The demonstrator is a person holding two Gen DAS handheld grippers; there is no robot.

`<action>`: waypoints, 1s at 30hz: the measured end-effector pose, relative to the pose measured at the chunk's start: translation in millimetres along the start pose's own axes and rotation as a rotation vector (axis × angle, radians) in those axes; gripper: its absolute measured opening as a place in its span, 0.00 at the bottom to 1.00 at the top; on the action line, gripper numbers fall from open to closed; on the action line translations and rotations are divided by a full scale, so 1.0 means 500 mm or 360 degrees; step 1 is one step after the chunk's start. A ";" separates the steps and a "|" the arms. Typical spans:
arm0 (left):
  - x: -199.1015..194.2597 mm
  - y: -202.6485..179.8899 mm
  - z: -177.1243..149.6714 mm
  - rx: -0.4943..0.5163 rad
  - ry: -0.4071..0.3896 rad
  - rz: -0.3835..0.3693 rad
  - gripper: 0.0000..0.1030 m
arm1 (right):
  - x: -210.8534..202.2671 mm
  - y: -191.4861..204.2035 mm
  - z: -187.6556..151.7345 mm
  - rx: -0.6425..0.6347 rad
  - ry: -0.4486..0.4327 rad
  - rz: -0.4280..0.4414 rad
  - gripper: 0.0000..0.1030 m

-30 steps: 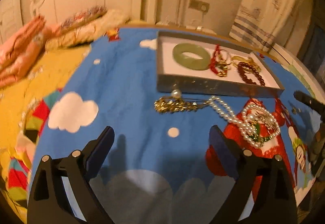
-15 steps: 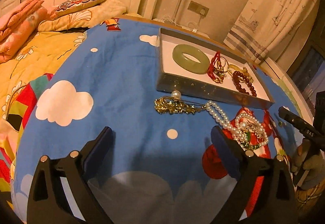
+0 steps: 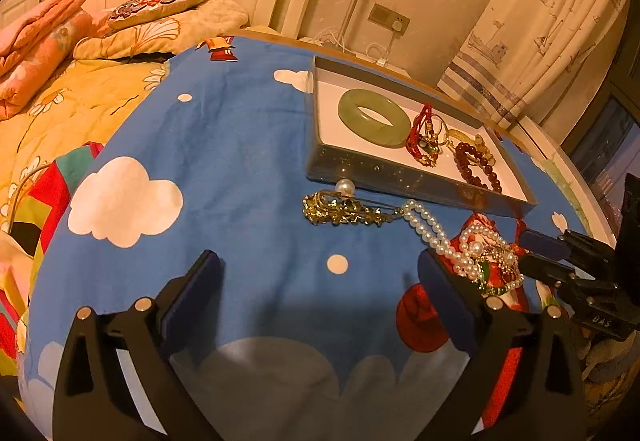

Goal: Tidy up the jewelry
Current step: 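Move both open tools back from the box to the remaining jewelry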

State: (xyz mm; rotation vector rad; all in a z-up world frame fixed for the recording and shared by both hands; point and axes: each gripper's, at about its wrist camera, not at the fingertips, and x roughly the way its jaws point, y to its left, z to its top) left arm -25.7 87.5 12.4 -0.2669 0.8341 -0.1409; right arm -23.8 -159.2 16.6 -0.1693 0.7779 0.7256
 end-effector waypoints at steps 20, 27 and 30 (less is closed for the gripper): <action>-0.001 0.002 0.001 -0.0010 -0.0001 -0.0011 0.96 | 0.034 -0.019 -0.017 -0.0081 0.0243 -0.0137 0.37; -0.001 0.002 0.002 -0.0010 -0.0002 -0.0010 0.97 | 0.040 -0.016 -0.004 -0.0009 0.0277 -0.0119 0.31; -0.001 0.003 0.001 -0.0010 -0.0001 -0.0012 0.97 | 0.030 -0.054 0.002 0.0268 0.0248 0.0052 0.31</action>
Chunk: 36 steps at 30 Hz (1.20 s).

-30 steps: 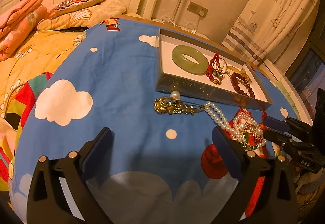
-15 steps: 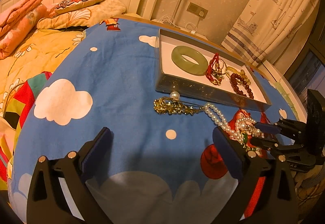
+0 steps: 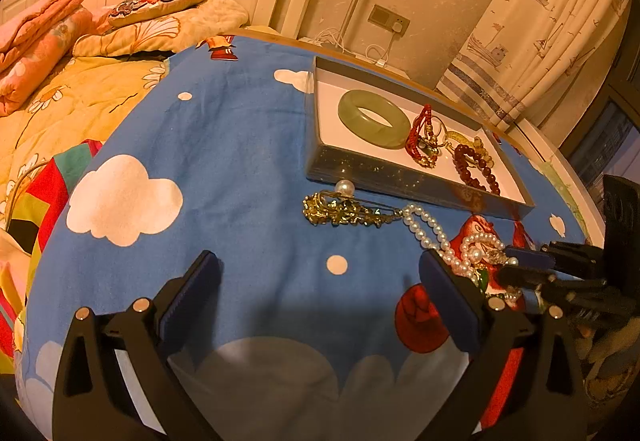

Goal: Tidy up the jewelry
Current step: 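Move both open tools back from the box to the remaining jewelry, then grasp the gold brooch with the left tool while the right tool grasps the silver pearl brooch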

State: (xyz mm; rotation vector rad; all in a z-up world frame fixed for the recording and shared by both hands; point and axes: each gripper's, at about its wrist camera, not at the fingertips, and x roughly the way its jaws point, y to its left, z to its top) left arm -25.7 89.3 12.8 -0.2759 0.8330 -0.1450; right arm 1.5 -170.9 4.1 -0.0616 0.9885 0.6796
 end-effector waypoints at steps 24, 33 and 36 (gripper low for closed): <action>0.035 -0.046 0.022 0.0206 0.0075 0.0197 0.96 | -0.105 -0.106 -0.061 0.0295 -0.0345 0.0029 0.31; 0.092 -0.065 0.074 0.0409 0.0167 0.0033 0.77 | -0.107 -0.108 -0.076 0.0310 -0.0369 0.0062 0.31; 0.076 -0.088 0.046 0.0523 0.0192 -0.0027 0.54 | -0.108 -0.110 -0.077 0.0320 -0.0373 0.0075 0.31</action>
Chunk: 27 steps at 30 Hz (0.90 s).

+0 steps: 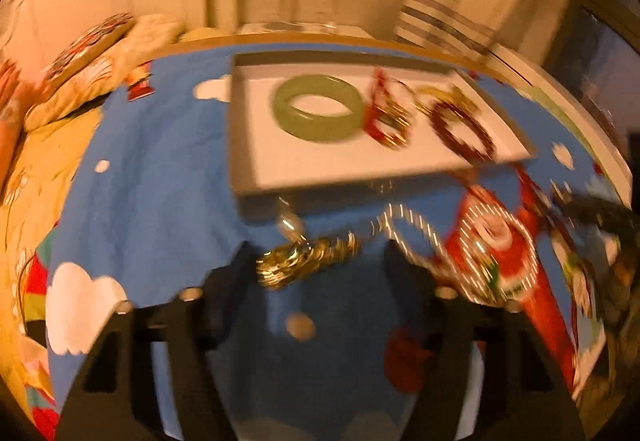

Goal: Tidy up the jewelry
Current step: 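Grasp the gold brooch with the left tool while the right tool grasps the silver pearl brooch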

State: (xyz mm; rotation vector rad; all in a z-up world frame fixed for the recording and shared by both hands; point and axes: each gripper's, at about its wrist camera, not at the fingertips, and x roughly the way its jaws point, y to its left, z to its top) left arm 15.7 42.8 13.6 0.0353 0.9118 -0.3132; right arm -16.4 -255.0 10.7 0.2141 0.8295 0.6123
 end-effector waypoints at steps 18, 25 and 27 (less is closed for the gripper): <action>0.010 -0.063 -0.008 0.0181 -0.0027 0.0052 0.15 | 0.005 0.007 -0.003 -0.0037 -0.0006 -0.0014 0.32; -0.021 -0.053 -0.034 0.0088 -0.0057 0.0172 0.15 | 0.001 0.005 -0.005 -0.0037 -0.0019 -0.0006 0.32; -0.027 -0.048 -0.039 0.0068 -0.0054 0.0202 0.15 | -0.002 0.006 -0.005 -0.0037 -0.0028 -0.0006 0.32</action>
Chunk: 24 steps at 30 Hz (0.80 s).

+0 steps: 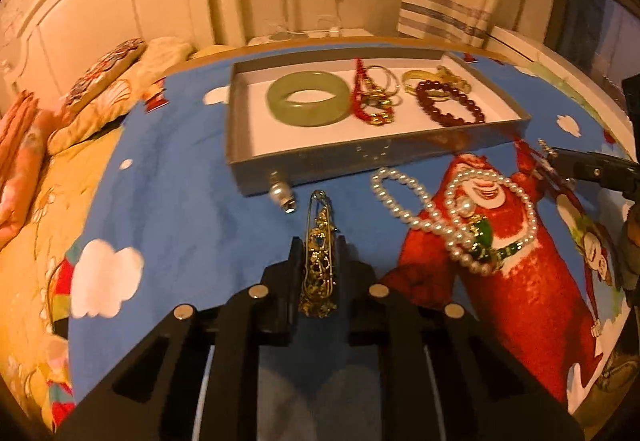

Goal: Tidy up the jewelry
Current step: 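Grasp the gold brooch with the left tool while the right tool grasps the silver pearl brooch, then lower both brooches into the white box and open both tools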

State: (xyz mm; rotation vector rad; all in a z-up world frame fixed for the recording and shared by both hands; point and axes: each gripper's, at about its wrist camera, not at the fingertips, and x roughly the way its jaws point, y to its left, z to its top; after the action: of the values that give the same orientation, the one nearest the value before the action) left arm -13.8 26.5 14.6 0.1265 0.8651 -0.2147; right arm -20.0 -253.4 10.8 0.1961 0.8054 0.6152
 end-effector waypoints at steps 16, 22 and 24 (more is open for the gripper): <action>-0.032 0.001 -0.018 -0.0048 -0.0046 0.0088 0.15 | -0.016 -0.003 0.001 0.0022 -0.0062 -0.0024 0.32; -0.062 0.001 0.006 -0.0089 -0.0170 0.0075 0.15 | -0.013 -0.006 0.018 0.0021 -0.0076 -0.0055 0.32; -0.071 -0.004 0.020 -0.0093 -0.0210 0.0064 0.15 | -0.013 -0.007 0.030 0.0011 -0.0095 -0.0066 0.32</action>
State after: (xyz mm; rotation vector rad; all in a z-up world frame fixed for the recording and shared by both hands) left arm -29.2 27.2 48.2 0.0742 0.7362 -0.1579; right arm -11.1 -259.1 23.9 0.2026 0.7525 0.5649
